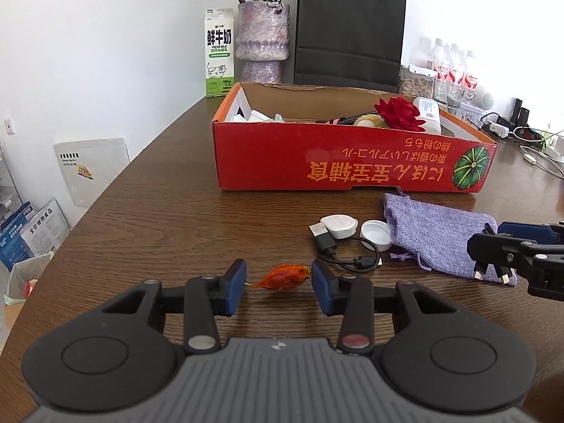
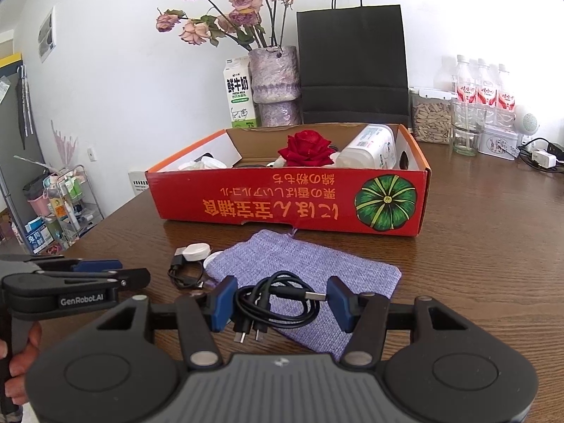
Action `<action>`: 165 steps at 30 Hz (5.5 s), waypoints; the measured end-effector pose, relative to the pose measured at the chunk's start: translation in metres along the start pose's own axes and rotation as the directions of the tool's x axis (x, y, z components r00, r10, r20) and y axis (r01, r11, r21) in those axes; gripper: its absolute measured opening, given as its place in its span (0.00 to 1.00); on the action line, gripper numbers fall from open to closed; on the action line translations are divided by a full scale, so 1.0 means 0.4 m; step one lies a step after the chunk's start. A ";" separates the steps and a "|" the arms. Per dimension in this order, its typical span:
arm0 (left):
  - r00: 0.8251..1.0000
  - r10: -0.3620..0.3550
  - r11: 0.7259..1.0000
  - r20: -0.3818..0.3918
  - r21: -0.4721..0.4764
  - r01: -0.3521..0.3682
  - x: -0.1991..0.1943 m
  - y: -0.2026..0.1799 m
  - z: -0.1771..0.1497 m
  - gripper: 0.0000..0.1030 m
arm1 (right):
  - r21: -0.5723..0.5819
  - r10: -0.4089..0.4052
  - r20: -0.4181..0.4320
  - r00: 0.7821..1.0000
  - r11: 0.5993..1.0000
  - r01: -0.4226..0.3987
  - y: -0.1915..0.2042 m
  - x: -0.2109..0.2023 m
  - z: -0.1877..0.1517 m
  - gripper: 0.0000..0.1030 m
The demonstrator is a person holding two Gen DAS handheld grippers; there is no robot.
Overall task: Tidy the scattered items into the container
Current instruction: 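Grasp the black charging cable with right gripper while left grasps the orange dried flower, then carry the orange flower and black cable toward the box, then open both grippers over the box to drop flower and cable, then withdraw both grippers from the box toward the purple pouch and USB cable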
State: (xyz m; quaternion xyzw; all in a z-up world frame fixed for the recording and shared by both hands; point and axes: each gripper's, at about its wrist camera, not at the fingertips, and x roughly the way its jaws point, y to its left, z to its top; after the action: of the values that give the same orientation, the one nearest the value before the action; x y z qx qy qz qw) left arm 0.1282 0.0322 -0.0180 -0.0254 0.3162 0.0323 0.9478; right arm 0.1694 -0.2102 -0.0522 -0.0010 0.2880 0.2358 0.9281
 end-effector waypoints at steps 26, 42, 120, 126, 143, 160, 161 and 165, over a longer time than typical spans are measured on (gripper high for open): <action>0.961 -0.010 0.999 0.276 0.035 0.001 -0.061 -0.033 0.198 0.40 | -0.063 0.002 0.173 0.985 0.998 0.009 0.021 0.008 0.174 0.53; 0.931 0.013 1.000 0.364 -0.014 -0.009 0.116 -0.074 0.462 0.40 | -0.010 -0.027 0.304 0.952 0.999 0.031 -0.015 0.156 0.429 0.53; 0.951 0.177 0.984 0.253 -0.056 -0.169 0.300 -0.053 0.454 1.00 | -0.016 -0.142 0.226 0.964 0.989 0.149 -0.071 0.313 0.432 1.00; 0.951 0.160 0.987 0.266 -0.052 -0.151 0.269 -0.056 0.454 1.00 | -0.023 -0.135 0.242 0.961 0.989 0.145 -0.058 0.286 0.437 1.00; 0.976 0.094 0.994 0.198 0.026 -0.101 0.067 0.007 0.249 1.00 | -0.105 -0.124 0.149 0.981 0.985 0.141 -0.068 0.079 0.252 1.00; 0.998 0.054 0.999 0.028 -0.008 -0.054 0.046 0.052 0.085 1.00 | -0.099 -0.070 -0.172 0.983 0.994 0.053 -0.051 0.142 0.034 1.00; 0.998 0.048 0.999 0.027 -0.004 -0.048 0.048 0.048 0.084 1.00 | -0.121 -0.085 -0.162 0.983 0.990 0.065 -0.043 0.145 0.028 1.00; 0.999 0.032 0.999 0.018 -0.001 -0.032 0.056 0.042 0.081 1.00 | -0.118 -0.077 -0.142 0.987 0.991 0.061 -0.040 0.146 0.020 1.00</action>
State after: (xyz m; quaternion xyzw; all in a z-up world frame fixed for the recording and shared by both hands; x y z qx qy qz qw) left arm 0.1639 0.0523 -0.0062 -0.0205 0.3078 0.0479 0.9500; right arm 0.2230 -0.1976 -0.0790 -0.0808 0.3411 0.2188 0.9106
